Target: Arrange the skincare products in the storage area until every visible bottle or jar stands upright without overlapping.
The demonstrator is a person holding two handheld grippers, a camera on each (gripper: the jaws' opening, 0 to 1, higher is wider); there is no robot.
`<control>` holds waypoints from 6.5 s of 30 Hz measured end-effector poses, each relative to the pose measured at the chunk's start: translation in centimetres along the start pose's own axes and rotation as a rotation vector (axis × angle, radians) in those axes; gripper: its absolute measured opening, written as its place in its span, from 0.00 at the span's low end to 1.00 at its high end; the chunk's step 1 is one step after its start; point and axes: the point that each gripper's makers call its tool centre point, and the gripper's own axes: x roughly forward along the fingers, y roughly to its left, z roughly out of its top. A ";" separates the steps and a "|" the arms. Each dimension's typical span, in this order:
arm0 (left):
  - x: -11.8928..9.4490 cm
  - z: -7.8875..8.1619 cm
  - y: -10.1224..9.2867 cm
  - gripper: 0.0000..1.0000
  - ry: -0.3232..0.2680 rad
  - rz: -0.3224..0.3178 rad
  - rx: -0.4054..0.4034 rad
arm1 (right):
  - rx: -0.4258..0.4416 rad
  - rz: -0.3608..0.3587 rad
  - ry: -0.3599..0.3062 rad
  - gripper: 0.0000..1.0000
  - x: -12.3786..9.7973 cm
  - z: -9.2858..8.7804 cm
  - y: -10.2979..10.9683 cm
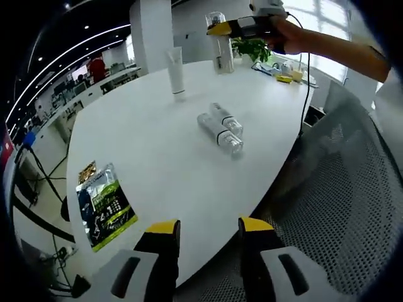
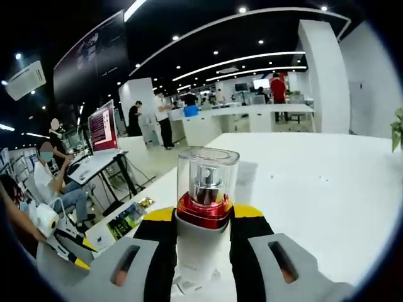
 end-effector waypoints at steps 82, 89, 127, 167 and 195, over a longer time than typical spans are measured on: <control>0.5 -1.4 0.8 0.53 0.076 0.022 -0.046 | -0.130 -0.302 0.007 0.29 11.9 -4.2 -16.0; 0.4 -1.1 1.1 0.53 0.053 0.035 -0.044 | -0.195 -0.322 -0.050 0.31 11.3 -4.3 -15.1; 0.6 -1.9 1.6 0.49 0.095 0.053 -0.056 | -0.177 -0.021 0.100 0.48 7.7 -7.5 -14.6; 0.2 -1.7 2.0 0.33 0.088 0.074 0.011 | -0.477 0.482 0.458 0.24 10.8 -9.3 -13.7; 0.3 -1.8 2.0 0.33 0.091 0.069 -0.007 | -0.510 0.536 0.471 0.25 12.2 -9.1 -12.4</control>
